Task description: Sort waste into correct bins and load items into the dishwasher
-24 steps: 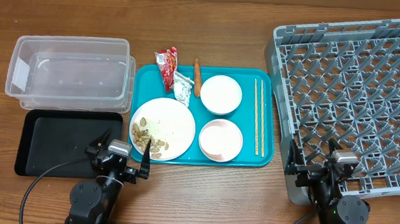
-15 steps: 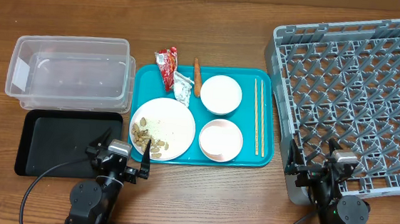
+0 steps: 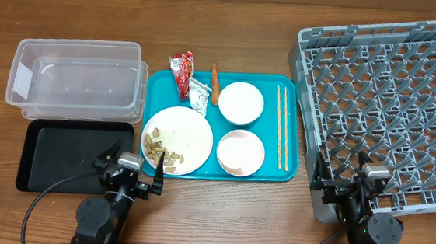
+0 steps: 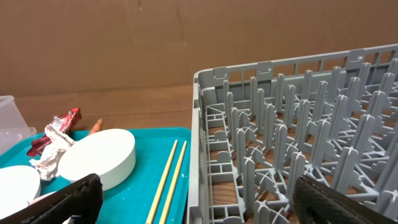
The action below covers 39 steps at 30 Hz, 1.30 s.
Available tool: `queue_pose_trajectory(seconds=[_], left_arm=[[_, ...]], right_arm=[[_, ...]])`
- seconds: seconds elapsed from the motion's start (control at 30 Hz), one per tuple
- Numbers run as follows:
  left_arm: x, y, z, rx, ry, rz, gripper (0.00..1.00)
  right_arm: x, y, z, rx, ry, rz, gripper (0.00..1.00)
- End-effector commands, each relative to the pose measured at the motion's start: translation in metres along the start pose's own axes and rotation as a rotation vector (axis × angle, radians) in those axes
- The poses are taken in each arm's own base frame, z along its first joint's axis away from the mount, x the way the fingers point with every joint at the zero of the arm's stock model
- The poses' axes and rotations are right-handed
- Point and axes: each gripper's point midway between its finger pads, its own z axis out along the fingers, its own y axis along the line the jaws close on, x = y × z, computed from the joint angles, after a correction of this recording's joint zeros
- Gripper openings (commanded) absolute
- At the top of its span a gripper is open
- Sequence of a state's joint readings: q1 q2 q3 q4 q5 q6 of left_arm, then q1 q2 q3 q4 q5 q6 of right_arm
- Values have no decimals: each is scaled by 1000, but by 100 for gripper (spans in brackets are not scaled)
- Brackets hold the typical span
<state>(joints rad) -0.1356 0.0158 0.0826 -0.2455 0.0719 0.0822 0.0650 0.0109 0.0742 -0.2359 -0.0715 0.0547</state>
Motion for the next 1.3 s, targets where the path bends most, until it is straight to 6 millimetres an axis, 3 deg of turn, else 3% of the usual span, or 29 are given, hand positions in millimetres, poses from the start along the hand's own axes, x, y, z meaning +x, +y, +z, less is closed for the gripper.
queue_pose_trajectory(seconds=[0.0,0.37,0.5,0.57,0.67,0.87,0.97,1.1,1.27], left_arm=[[0,0,0,1,-9,8,100],[-2,2,0,-10,-16,27,100],[-11,-17,-1,101,-59,21,100],[-26,-29,-4,173,-121,31,100],[-63,-39,-14,232,-276,53,100],[-130,-26,-36,168,-416,71,100],[-157,-25,-37,186,-363,24,100],[-190,-37,-23,297,-200,-52,100],[-229,-69,2,552,14,-120,100]], right_arm=[[-2,-1,0,5,-12,-3,100],[-2,-1,0,4,-11,-3,100],[-8,1,-1,-9,-32,-5,100],[-22,9,-3,-48,-75,-11,100],[-53,16,-12,-69,-145,-21,100],[-119,27,-36,-83,-249,-26,100],[-144,33,-37,-97,-212,-24,100],[-167,55,-24,-197,-58,-11,100],[-163,60,3,-206,278,61,100]])
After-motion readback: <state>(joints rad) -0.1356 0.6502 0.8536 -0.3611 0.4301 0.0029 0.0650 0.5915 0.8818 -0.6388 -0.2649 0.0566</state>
